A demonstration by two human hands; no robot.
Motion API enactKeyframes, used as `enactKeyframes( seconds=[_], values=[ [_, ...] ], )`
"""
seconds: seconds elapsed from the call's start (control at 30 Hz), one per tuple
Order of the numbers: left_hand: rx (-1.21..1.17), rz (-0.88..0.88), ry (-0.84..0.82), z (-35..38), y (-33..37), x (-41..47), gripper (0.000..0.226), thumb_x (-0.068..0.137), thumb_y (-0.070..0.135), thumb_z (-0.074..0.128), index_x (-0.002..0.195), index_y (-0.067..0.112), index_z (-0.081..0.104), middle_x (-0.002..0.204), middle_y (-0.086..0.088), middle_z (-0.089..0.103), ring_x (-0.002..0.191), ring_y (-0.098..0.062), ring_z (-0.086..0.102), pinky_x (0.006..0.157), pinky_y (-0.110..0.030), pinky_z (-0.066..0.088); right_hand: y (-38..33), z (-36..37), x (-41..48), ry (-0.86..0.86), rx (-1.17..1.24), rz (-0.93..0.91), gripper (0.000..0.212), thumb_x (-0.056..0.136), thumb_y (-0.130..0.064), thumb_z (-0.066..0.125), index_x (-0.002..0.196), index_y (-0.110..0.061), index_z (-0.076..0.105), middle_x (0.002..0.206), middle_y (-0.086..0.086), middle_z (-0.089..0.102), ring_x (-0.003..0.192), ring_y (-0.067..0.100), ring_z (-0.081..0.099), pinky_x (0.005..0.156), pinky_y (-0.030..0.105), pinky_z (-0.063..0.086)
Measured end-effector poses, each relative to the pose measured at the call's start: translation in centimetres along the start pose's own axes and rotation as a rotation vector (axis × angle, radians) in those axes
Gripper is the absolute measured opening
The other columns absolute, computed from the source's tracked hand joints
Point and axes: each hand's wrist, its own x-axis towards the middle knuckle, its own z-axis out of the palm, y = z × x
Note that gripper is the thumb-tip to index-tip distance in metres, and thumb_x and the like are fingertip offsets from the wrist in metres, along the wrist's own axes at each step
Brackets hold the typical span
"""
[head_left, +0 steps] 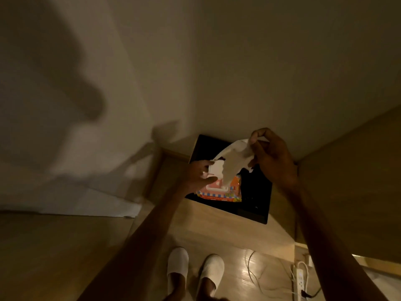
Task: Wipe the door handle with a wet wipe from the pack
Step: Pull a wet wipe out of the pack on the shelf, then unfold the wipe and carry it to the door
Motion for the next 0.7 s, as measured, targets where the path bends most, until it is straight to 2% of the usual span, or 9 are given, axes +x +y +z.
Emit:
enactKeyframes(
  seconds=[0.07,0.1,0.17,0.23,0.3,0.4,0.47,0.57,0.7],
  values=[
    [-0.128,0.076,0.017,-2.2,4.4,-3.3,0.056,0.078,0.019,0.078,0.13,0.017,0.057,0.108,0.004,0.067,0.097,-0.008,0.063,0.073,-0.009,0.052,-3.7,-0.4,-0.9,-0.032,0.0,-0.002,0.013,0.101,-0.012,0.05,0.089,-0.013,0.054,0.077,-0.006,0.064,0.064,0.013,0.064,0.05,0.031,0.055],
    [-0.148,0.112,0.026,-3.1,6.5,-5.1,0.055,0.078,0.021,0.079,0.129,0.019,0.059,0.105,0.009,0.067,0.091,0.001,0.062,0.069,-0.005,0.05,-5.5,-0.6,-1.5,-0.043,0.005,-0.003,0.014,0.101,-0.011,0.05,0.088,-0.014,0.055,0.079,-0.002,0.063,0.067,0.015,0.063,0.052,0.033,0.055],
    [-0.167,0.172,0.107,-4.3,9.9,-8.6,0.04,0.079,0.022,0.078,0.116,0.013,0.068,0.099,0.004,0.071,0.082,0.011,0.062,0.067,-0.004,0.048,-8.7,-0.8,-2.8,-0.069,0.034,0.0,0.019,0.101,-0.008,0.049,0.086,-0.018,0.055,0.077,0.001,0.062,0.067,0.015,0.063,0.052,0.032,0.054],
    [-0.205,0.195,0.279,-5.4,12.8,-11.8,0.025,0.08,0.022,0.077,0.099,0.007,0.074,0.093,-0.005,0.074,0.074,0.008,0.064,0.067,-0.006,0.048,-11.7,-0.9,-4.2,-0.092,0.068,-0.003,0.019,0.1,-0.007,0.049,0.085,-0.017,0.055,0.074,0.0,0.062,0.066,0.013,0.063,0.053,0.032,0.055],
    [-0.24,0.173,0.436,-6.2,14.8,-14.7,0.022,0.08,0.024,0.076,0.093,0.007,0.076,0.091,-0.008,0.075,0.077,-0.004,0.067,0.071,-0.014,0.052,-13.7,-1.2,-5.5,-0.105,0.084,0.002,0.015,0.101,-0.008,0.049,0.087,-0.013,0.055,0.075,0.0,0.062,0.067,0.015,0.065,0.054,0.032,0.055],
    [-0.279,0.171,0.547,-7.6,16.3,-18.8,0.011,0.081,0.027,0.074,0.086,0.016,0.076,0.095,0.002,0.073,0.09,-0.009,0.068,0.082,-0.026,0.054,-16.1,-1.2,-7.1,-0.111,0.138,-0.016,0.012,0.1,-0.011,0.05,0.089,-0.012,0.056,0.087,0.008,0.064,0.077,0.027,0.065,0.057,0.033,0.056],
    [-0.296,0.186,0.598,-8.3,17.0,-21.4,0.004,0.082,0.03,0.073,0.084,0.027,0.073,0.098,0.014,0.071,0.095,0.001,0.065,0.087,-0.022,0.05,-17.5,-0.5,-7.6,-0.148,0.178,-0.02,0.012,0.1,-0.011,0.051,0.091,-0.014,0.058,0.095,0.009,0.065,0.082,0.025,0.065,0.058,0.03,0.057],
    [-0.295,0.175,0.714,-8.6,17.7,-25.9,0.016,0.083,0.037,0.07,0.096,0.027,0.073,0.099,0.018,0.071,0.095,0.01,0.061,0.088,-0.014,0.046,-19.1,1.1,-8.9,-0.292,0.238,-0.013,0.013,0.1,-0.021,0.054,0.1,-0.012,0.063,0.108,0.005,0.068,0.088,0.021,0.066,0.06,0.025,0.059],
    [-0.22,0.146,0.876,-8.9,17.7,-31.7,0.013,0.088,0.038,0.064,0.083,0.028,0.07,0.08,0.018,0.071,0.078,0.006,0.064,0.069,-0.008,0.048,-21.0,3.0,-11.0,-0.577,0.235,-0.005,0.033,0.083,-0.017,0.075,0.115,-0.018,0.066,0.108,0.004,0.072,0.093,0.017,0.07,0.067,0.025,0.059]
  ],
)
